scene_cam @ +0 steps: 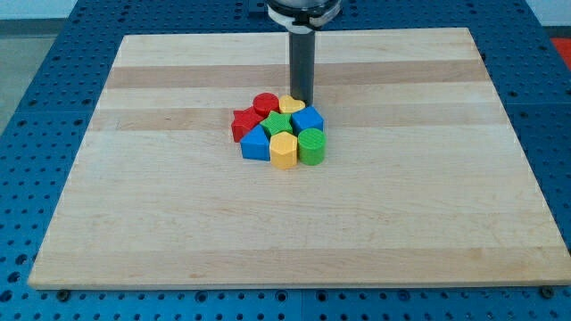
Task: Push the yellow heart into the red blocks
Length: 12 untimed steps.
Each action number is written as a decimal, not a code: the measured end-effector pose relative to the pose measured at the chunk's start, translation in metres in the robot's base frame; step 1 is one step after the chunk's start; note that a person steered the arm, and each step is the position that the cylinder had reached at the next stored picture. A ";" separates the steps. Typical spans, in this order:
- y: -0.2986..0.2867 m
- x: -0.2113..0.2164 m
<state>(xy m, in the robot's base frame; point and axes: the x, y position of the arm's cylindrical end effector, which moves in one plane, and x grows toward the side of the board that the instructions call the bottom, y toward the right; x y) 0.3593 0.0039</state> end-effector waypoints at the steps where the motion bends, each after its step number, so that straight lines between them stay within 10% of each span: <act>1: 0.003 0.000; 12: -0.065 0.014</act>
<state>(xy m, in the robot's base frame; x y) 0.3737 -0.0615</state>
